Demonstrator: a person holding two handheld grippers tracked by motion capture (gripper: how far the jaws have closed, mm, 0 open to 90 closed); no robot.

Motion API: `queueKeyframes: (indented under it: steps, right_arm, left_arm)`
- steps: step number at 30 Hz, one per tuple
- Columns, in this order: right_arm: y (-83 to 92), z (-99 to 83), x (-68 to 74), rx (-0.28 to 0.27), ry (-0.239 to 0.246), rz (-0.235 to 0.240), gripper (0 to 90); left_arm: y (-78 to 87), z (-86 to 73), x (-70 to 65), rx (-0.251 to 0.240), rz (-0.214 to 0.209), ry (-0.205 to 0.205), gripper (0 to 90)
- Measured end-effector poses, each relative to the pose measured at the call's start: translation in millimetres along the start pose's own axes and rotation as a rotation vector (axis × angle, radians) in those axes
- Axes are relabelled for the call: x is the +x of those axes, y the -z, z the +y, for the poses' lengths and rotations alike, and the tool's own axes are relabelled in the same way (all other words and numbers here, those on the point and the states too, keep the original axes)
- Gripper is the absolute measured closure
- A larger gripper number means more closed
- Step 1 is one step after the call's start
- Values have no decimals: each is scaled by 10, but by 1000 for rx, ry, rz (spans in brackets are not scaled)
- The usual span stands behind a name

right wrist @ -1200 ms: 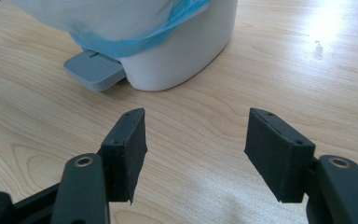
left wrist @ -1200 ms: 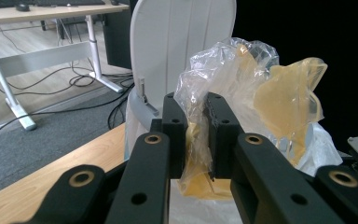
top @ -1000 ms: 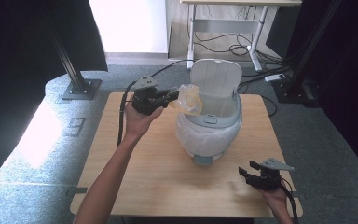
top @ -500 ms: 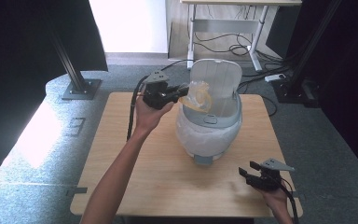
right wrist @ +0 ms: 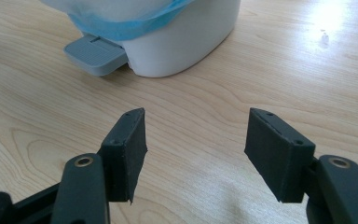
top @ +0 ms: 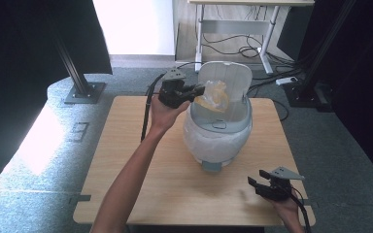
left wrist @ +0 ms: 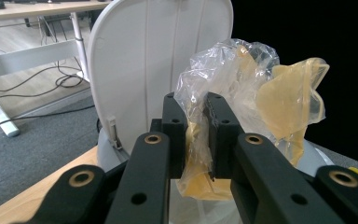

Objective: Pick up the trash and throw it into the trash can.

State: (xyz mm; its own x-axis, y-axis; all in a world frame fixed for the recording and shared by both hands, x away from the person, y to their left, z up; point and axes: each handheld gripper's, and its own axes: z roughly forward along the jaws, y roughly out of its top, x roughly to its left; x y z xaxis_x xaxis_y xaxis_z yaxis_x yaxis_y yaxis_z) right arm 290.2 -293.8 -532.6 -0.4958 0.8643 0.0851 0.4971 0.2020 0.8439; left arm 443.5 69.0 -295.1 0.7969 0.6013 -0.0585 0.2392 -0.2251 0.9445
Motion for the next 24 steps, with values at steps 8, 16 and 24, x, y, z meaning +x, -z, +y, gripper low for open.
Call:
queueKeyframes:
  steps: [8,16,24]
  right_arm:
    - [23,-12,-21,-3,-4,-6,381]
    - [40,-15,-23,-4,-5,-7,380]
    - [40,-22,-30,-1,-4,-9,380]
  left_arm:
    - [-144,43,-14,17,0,-7,795]
    - [-291,78,-54,29,-6,-13,794]
    - [-366,135,-92,6,-12,-14,734]
